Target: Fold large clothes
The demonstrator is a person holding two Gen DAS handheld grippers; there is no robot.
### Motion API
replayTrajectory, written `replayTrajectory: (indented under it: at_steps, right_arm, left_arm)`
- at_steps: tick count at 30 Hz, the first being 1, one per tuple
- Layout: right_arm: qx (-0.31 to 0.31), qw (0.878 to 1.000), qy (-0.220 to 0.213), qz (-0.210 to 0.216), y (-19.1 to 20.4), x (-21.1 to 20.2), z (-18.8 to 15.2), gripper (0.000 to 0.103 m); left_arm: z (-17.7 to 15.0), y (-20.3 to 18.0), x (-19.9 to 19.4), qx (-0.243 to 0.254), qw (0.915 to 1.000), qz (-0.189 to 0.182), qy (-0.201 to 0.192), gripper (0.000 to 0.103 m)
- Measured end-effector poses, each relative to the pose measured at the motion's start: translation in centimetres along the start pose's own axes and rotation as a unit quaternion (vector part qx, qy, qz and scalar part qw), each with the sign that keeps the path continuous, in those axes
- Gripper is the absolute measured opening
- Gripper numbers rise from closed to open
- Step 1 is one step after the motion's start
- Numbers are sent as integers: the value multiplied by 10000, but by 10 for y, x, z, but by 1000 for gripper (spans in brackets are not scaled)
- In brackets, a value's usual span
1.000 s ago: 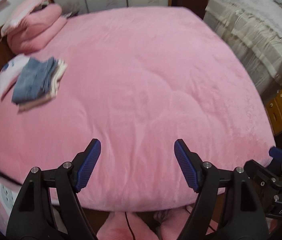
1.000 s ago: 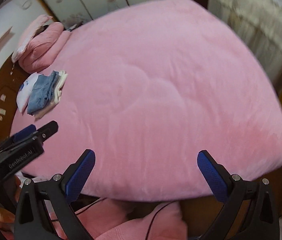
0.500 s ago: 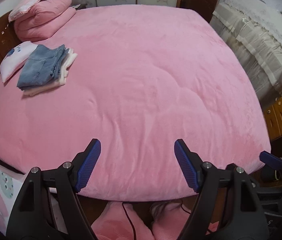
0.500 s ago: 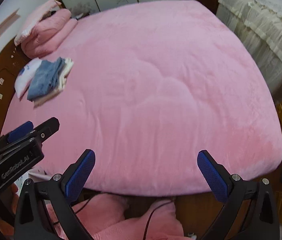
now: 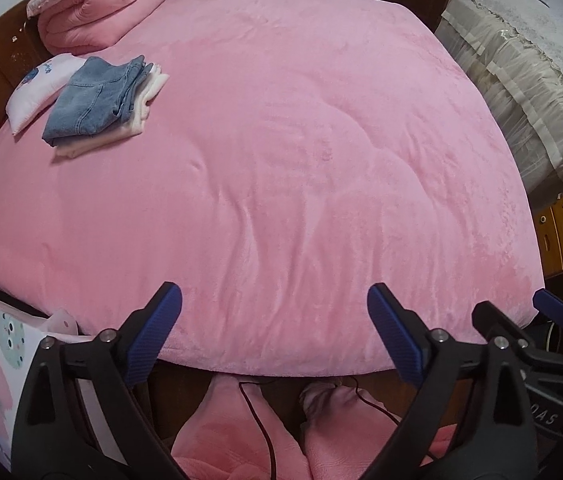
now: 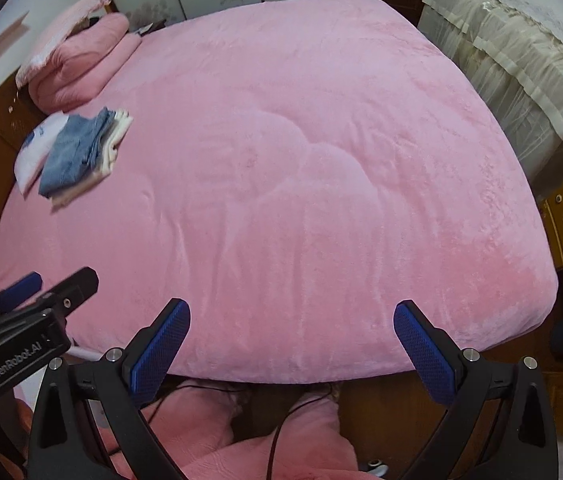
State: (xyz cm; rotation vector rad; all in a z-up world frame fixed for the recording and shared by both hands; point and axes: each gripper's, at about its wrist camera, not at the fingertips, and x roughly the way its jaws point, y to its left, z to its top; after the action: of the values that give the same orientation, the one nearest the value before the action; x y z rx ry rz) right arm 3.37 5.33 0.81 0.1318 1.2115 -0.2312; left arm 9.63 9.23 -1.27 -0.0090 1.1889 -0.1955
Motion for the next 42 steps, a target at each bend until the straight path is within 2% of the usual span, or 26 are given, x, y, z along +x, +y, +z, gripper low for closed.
replayTrajectory:
  at_steps: [3, 14, 30, 42]
  right_arm:
    - [-130, 9999, 4, 36, 0, 2, 1, 103]
    - [-78, 9999, -72, 12, -7, -4, -1, 103]
    - [-65, 10000, -55, -15, -7, -5, -5, 103]
    - [-41, 10000, -70, -1, -24, -10, -10, 103]
  left_arm:
    - [0, -4, 2, 9, 10000, 13, 53, 103]
    - [6, -17, 5, 282, 9996, -8, 34, 102]
    - [3, -25, 0, 382, 9992, 64, -11, 102]
    - [-6, -32, -10, 458, 9987, 112, -168, 102]
